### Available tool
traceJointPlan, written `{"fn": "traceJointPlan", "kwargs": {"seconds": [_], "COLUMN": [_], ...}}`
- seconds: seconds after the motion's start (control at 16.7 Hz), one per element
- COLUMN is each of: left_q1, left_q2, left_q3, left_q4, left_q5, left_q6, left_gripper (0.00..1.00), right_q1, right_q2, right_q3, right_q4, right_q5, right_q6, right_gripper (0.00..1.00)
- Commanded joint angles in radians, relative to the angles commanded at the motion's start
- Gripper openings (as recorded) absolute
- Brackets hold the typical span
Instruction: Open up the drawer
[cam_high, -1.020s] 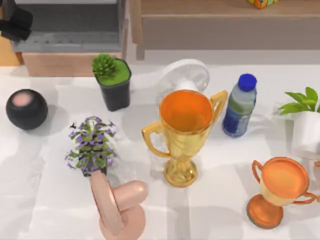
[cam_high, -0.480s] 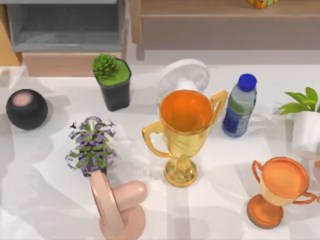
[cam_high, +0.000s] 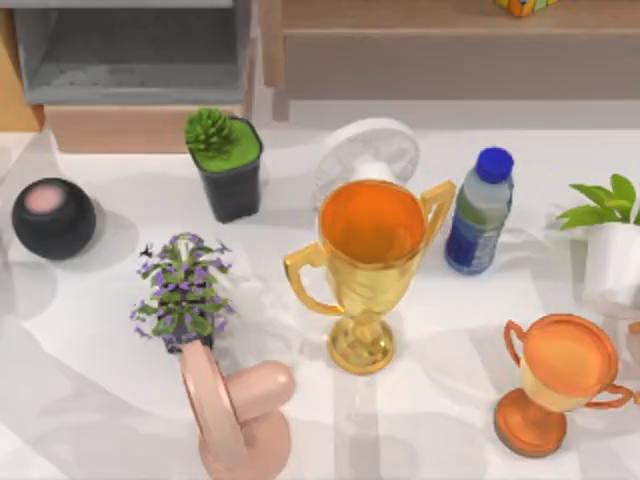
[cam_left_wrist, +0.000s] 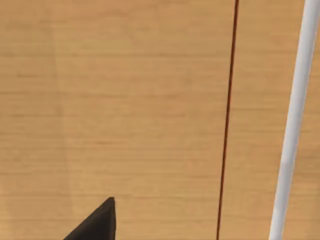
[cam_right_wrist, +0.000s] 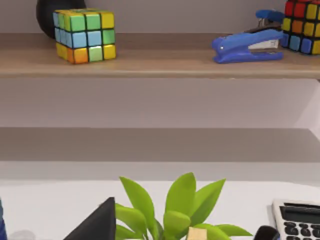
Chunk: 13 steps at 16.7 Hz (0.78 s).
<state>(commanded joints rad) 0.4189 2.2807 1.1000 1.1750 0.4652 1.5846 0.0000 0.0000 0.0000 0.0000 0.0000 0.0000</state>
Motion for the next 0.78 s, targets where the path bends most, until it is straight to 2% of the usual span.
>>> {"fn": "traceJointPlan", "kwargs": {"seconds": [0.72, 0.78], "left_q1": [-0.025, -0.025], "left_q2": [0.054, 0.054], "left_q3": [0.115, 0.115], "left_q4": [-0.060, -0.060], "left_q5": [-0.025, -0.025], "left_q6": [-0.001, -0.001], "left_gripper": [1.00, 0.92], "right_q1": [0.000, 0.000], "right_q2": [0.000, 0.000], "right_q3": [0.000, 0.000], "right_q4": [0.000, 0.000], "right_q5": [0.000, 0.000], "right_q6": [0.000, 0.000], "right_gripper": [1.00, 1.00]}}
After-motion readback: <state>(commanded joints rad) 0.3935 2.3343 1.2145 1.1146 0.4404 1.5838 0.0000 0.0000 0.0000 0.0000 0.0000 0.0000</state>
